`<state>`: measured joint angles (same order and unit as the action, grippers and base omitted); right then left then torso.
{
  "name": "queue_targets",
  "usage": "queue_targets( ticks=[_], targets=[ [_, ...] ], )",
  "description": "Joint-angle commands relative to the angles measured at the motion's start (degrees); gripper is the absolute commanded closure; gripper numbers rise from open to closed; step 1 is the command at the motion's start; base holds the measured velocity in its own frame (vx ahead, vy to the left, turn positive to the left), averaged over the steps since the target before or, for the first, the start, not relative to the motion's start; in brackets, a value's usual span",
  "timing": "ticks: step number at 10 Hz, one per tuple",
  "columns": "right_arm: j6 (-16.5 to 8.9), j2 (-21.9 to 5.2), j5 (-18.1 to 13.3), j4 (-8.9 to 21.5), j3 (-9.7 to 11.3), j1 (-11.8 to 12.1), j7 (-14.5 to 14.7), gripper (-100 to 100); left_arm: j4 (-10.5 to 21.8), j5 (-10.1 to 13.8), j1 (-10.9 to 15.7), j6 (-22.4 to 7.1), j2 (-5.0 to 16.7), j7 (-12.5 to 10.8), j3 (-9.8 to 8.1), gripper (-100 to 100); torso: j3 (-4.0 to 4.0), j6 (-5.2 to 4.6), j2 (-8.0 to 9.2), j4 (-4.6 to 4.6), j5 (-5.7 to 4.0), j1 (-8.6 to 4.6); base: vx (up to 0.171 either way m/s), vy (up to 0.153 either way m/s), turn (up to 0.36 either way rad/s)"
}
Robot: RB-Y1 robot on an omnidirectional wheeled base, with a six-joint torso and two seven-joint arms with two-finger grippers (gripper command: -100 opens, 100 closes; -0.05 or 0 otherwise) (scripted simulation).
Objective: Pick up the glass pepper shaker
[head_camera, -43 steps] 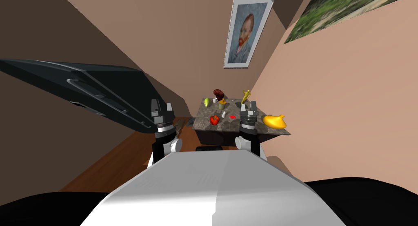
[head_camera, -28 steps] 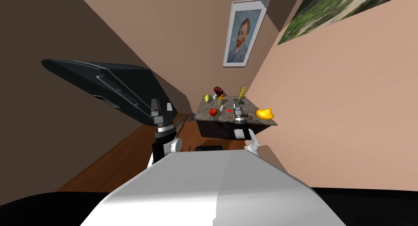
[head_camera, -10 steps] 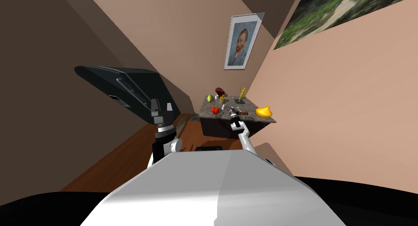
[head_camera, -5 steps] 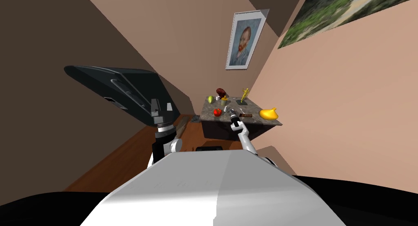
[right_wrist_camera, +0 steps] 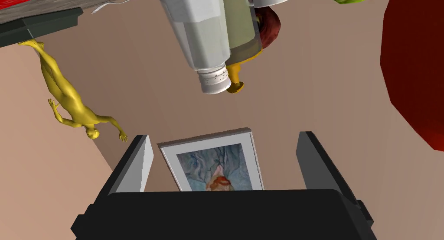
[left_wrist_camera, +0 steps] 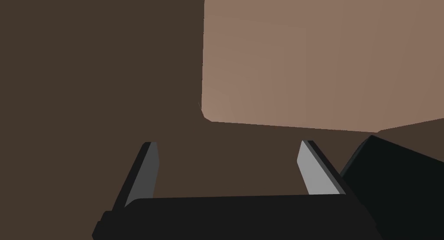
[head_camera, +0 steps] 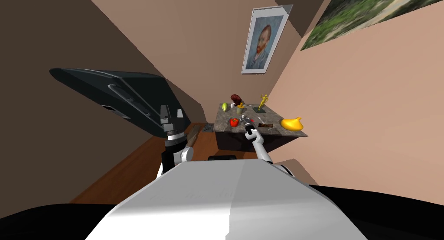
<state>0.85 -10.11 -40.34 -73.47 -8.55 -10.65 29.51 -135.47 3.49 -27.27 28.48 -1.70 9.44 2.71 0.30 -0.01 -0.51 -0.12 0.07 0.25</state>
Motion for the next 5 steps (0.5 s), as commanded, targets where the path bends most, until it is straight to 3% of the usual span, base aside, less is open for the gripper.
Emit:
queue_targets(
  ticks=[1, 5],
  targets=[
    [-1.9, -0.5, -2.0, 0.9, 0.1, -0.1, 0.5, -100, 0.0, 0.0, 0.0, 0.0, 0.0, 0.0, 0.00, 0, 0.00, 0.00, 0.00, 0.00, 0.00, 0.00, 0.076, 0.043, -0.019],
    [-6.0, -1.5, -7.5, 4.6, -0.8, -1.3, 2.7, -100, 0.0, 0.0, 0.0, 0.0, 0.0, 0.0, 0.00, 0, -0.05, 0.00, 0.07, 0.02, 0.00, 0.04, 0.104, 0.078, -0.041]
  ],
)
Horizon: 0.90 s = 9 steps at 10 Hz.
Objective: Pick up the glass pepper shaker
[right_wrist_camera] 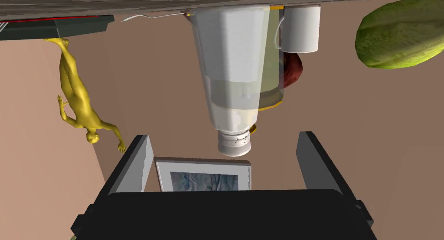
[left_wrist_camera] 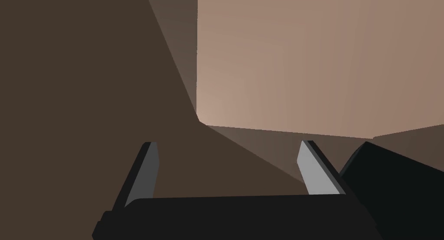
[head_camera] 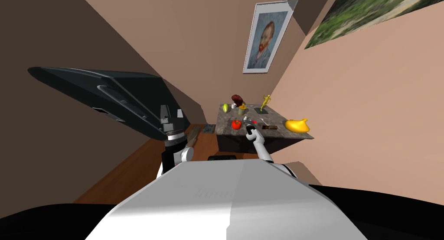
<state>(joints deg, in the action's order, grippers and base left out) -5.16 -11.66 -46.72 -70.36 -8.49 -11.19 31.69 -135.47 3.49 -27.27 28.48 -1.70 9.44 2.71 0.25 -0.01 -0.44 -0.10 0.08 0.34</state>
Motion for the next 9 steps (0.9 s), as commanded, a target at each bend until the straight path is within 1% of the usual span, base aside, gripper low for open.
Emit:
queue_targets(
  ticks=[1, 2, 3, 4, 5, 6, 7, 8, 9],
  targets=[
    [-0.7, -0.2, -2.0, 2.2, -1.1, -0.9, 0.9, -100, 0.0, 0.0, 0.0, 0.0, 0.0, 0.0, 0.00, 0, 0.00, 0.00, 0.00, 0.00, 0.00, 0.00, 0.097, 0.092, -0.037],
    [-1.8, -0.7, -3.2, 3.0, -1.5, -1.2, 1.4, -100, 0.0, 0.0, 0.0, 0.0, 0.0, 0.0, 0.00, 0, -0.01, 0.00, 0.02, 0.01, 0.00, -0.04, 0.085, 0.102, -0.054],
    [-0.8, 0.0, -2.9, 2.7, -1.7, -1.1, 1.2, -100, 0.0, 0.0, 0.0, 0.0, 0.0, 0.0, 0.00, 0, -0.03, 0.00, 0.06, 0.01, 0.00, -0.01, 0.036, 0.051, -0.018],
    [-0.9, 0.0, -3.1, 2.9, -1.8, -1.2, 1.3, 0, 0.0, 0.0, 0.0, 0.0, 0.0, 0.0, 0.00, 0, -0.12, 0.00, 0.22, 0.04, -0.03, -0.17, 0.007, 0.009, 0.003],
    [-3.4, -2.9, -4.1, 5.3, 1.0, -1.4, -1.6, -100, 0.0, 0.0, 0.0, 0.0, 0.0, 0.0, -0.01, 0, -0.19, -0.01, 0.34, 0.07, -0.06, -0.32, -0.055, -0.009, 0.311],
    [-3.4, -3.5, -4.1, 5.3, 1.3, -1.4, -2.9, -100, 0.0, 0.0, 0.0, 0.0, 0.0, 0.0, 0.00, 0, -0.30, 0.05, 0.54, 0.11, -0.08, -0.41, -0.067, -0.028, 0.287],
    [-3.4, -3.5, -4.1, 5.3, 1.3, -1.4, -4.6, -100, 0.0, 0.0, 0.0, 0.0, 0.0, 0.0, -0.01, 0, -0.36, 0.01, 0.63, 0.14, -0.10, -0.48, -0.035, -0.022, 0.020],
    [-3.4, -3.5, -4.1, 5.3, 1.3, -1.4, -5.7, -100, 0.0, 0.0, 0.0, 0.0, 0.0, 0.0, -0.01, 0, -0.34, -0.04, 0.58, 0.13, -0.10, -0.49, -0.011, -0.006, -0.048],
    [-6.0, -6.2, -5.2, 7.7, 4.0, -1.7, -7.6, -100, 0.0, 0.0, 0.0, 0.0, 0.0, 0.0, -0.01, 0, -0.30, -0.03, 0.51, 0.12, -0.09, -0.45, -0.060, -0.019, 0.353]
  ],
)
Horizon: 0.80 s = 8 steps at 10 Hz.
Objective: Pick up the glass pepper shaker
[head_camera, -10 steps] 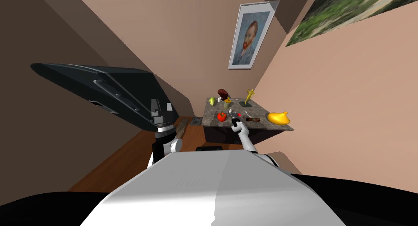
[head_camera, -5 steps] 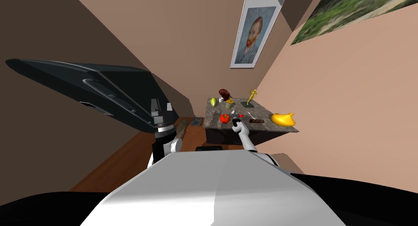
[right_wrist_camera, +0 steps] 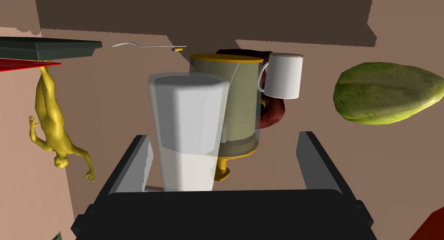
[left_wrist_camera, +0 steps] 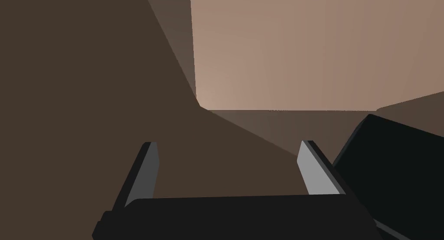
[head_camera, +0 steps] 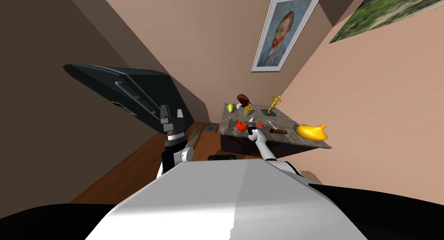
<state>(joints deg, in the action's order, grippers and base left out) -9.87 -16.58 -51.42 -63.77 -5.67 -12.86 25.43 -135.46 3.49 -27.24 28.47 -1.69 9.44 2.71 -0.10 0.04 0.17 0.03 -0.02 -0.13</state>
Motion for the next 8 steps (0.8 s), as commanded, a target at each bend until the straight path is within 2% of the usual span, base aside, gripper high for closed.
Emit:
queue_targets(
  ticks=[1, 3, 4, 5, 7, 8],
  targets=[
    [-1.3, -2.0, -0.5, 1.1, 1.5, 0.0, -2.9, -100, 0.0, 0.0, 0.0, 0.0, 0.0, 0.0, 0.00, 0, 0.00, 0.00, 0.00, 0.00, 0.00, 0.00, -0.065, -0.027, 0.202],
    [-1.3, -2.0, -0.5, 1.1, 1.5, 0.0, -6.2, -100, 0.0, 0.0, 0.0, 0.0, 0.0, 0.0, -0.01, 0, 0.09, -0.02, -0.13, -0.06, -0.04, 0.05, -0.016, -0.002, 0.005],
    [-3.9, -4.8, -1.5, 3.5, 4.4, -0.2, -7.8, -100, 0.0, 0.0, 0.0, 0.0, 0.0, 0.0, -0.01, 0, 0.14, -0.01, -0.23, -0.08, -0.03, 0.09, -0.045, 0.005, 0.318],
    [-3.9, -5.4, -1.5, 3.5, 4.6, -0.2, -9.4, -100, 0.0, 0.0, 0.0, 0.0, 0.0, 0.0, 0.00, 0, 0.11, 0.06, -0.16, -0.07, -0.03, 0.11, -0.058, -0.016, 0.230],
    [-3.9, -5.4, -1.5, 3.5, 4.6, -0.2, -12.8, -100, 0.0, 0.0, 0.0, 0.0, 0.0, 0.0, -0.01, 0, 0.17, 0.05, -0.24, -0.11, -0.09, 0.02, -0.024, -0.012, 0.011],
    [-3.9, -5.4, -1.5, 3.5, 4.6, -0.2, -13.3, -100, 0.0, 0.0, 0.0, 0.0, 0.0, 0.0, -0.01, 0, 0.21, 0.05, -0.32, -0.13, -0.08, 0.05, 0.000, 0.000, 0.000]
  ],
)
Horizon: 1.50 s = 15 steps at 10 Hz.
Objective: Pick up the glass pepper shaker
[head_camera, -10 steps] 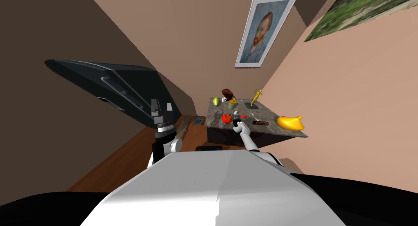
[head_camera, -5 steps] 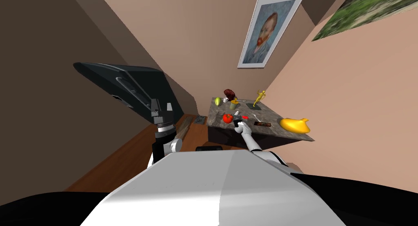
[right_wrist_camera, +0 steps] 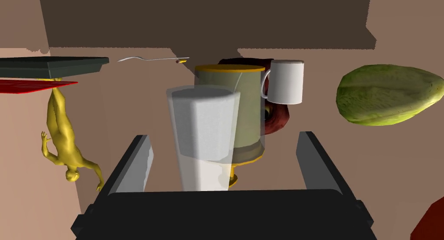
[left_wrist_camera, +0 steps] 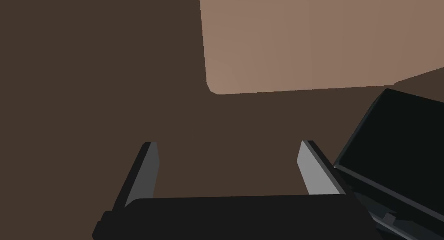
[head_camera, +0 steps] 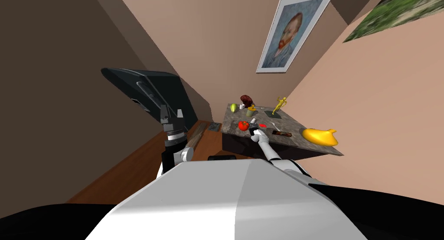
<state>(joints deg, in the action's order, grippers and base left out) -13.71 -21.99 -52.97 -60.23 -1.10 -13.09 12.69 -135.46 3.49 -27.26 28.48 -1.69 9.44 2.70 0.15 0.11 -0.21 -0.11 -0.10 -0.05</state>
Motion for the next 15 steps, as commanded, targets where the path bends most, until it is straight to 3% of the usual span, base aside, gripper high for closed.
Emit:
queue_targets(
  ticks=[1, 4, 5, 8, 9, 11, 13, 14, 15],
  targets=[
    [-2.6, -2.9, -1.0, 2.4, 2.9, -0.3, -2.9, -100, 0.0, 0.0, 0.0, 0.0, 0.0, 0.0, 0.00, 0, 0.00, 0.00, 0.00, 0.00, 0.00, 0.00, -0.058, 0.011, 0.330],
    [-2.6, -3.5, -1.0, 2.4, 3.1, -0.3, -7.5, -100, 0.0, 0.0, 0.0, 0.0, 0.0, 0.0, 0.00, 0, -0.04, 0.02, 0.09, 0.01, -0.03, -0.06, -0.037, -0.014, 0.081],
    [-5.2, -6.2, -2.1, 4.8, 5.8, -0.5, -9.6, -100, 0.0, 0.0, 0.0, 0.0, 0.0, 0.0, 0.00, 0, 0.02, 0.03, -0.02, -0.02, -0.03, -0.02, -0.053, -0.003, 0.294],
    [-5.2, -6.9, -2.1, 4.8, 6.2, -0.5, -14.4, -100, 0.0, 0.0, 0.0, 0.0, 0.0, 0.0, 0.00, 0, -0.04, 0.02, 0.07, 0.00, -0.03, -0.02, -0.037, -0.007, 0.092],
    [-7.7, -9.7, -3.1, 7.2, 9.0, -0.7, -15.9, -100, 0.0, 0.0, 0.0, 0.0, 0.0, 0.0, 0.00, 0, 0.02, 0.02, -0.02, -0.02, -0.02, 0.00, -0.050, 0.012, 0.396],
    [-7.7, -10.4, -3.1, 7.2, 9.3, -0.7, -19.6, -100, 0.0, 0.0, 0.0, 0.0, 0.0, 0.0, 0.00, 0, -0.05, 0.03, 0.11, 0.01, -0.03, -0.02, -0.046, -0.010, 0.093],
    [-7.7, -10.4, -3.1, 7.2, 9.3, -0.7, -21.5, -100, 0.0, 0.0, 0.0, 0.0, 0.0, 0.0, 0.00, 0, 0.02, 0.03, -0.01, -0.02, -0.03, -0.01, -0.006, 0.000, -0.014],
    [-10.3, -13.2, -4.2, 9.7, 12.1, -1.0, -23.7, -100, 0.0, 0.0, 0.0, 0.0, 0.0, 0.0, 0.00, 0, 0.05, 0.04, -0.07, -0.03, -0.03, 0.02, -0.064, 0.006, 0.360],
    [-10.3, -13.8, -4.2, 9.7, 12.3, -1.0, -24.0, -100, 0.0, 0.0, 0.0, 0.0, 0.0, 0.0, 0.00, 0, -0.03, 0.11, 0.08, 0.00, -0.02, 0.03, -0.071, 0.001, 0.240]
  ],
)
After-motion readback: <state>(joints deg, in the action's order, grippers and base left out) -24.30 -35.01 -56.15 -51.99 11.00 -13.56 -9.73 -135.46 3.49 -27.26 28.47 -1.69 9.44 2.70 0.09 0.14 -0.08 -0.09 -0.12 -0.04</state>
